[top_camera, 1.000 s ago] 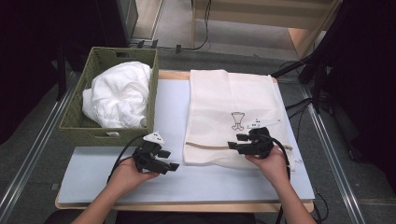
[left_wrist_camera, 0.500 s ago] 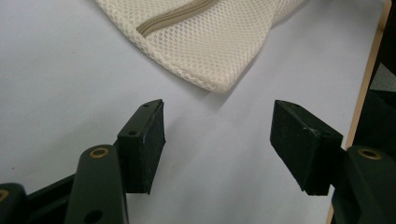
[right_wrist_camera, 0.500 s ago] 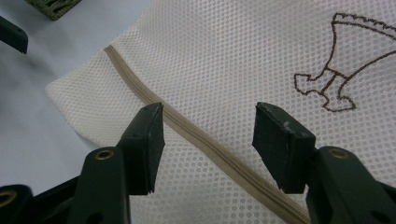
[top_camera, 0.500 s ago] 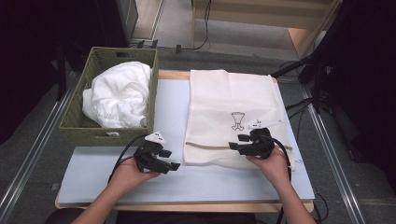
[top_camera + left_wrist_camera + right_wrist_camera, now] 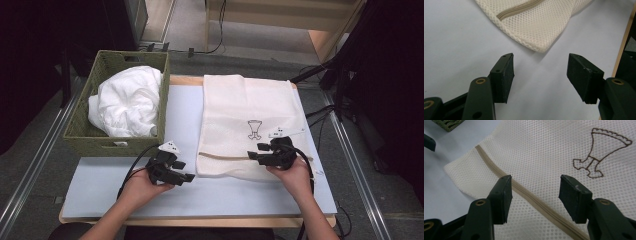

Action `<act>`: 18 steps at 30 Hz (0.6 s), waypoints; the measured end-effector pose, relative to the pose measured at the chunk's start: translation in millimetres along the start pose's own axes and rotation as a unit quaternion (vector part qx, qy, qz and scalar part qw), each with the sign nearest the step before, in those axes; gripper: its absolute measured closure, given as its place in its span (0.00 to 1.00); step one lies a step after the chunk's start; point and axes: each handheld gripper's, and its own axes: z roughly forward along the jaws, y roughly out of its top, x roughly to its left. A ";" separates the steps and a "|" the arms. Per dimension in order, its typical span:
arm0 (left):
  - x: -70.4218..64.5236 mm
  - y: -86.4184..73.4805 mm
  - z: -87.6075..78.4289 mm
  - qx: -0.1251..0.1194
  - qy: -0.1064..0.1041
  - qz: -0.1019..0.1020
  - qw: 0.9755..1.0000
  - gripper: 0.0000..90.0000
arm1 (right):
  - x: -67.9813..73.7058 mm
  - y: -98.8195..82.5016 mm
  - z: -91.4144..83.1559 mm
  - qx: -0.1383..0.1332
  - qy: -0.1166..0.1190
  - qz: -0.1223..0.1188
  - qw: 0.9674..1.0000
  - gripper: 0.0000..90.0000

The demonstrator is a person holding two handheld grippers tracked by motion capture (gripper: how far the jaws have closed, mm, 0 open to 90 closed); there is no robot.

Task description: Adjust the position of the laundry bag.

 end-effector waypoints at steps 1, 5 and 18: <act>0.0 0.0 0.0 0.000 0.000 0.000 1.000 0.44 | 0.0 0.0 0.0 0.000 0.000 0.000 1.000 0.50; -2.5 3.7 3.5 0.000 -0.001 0.007 1.000 0.45 | -5.5 -4.2 -7.0 -0.003 -0.014 0.003 1.000 0.51; -3.4 17.2 18.4 0.005 -0.005 0.011 1.000 0.45 | -23.3 -21.4 -33.7 -0.023 -0.048 0.051 0.997 0.53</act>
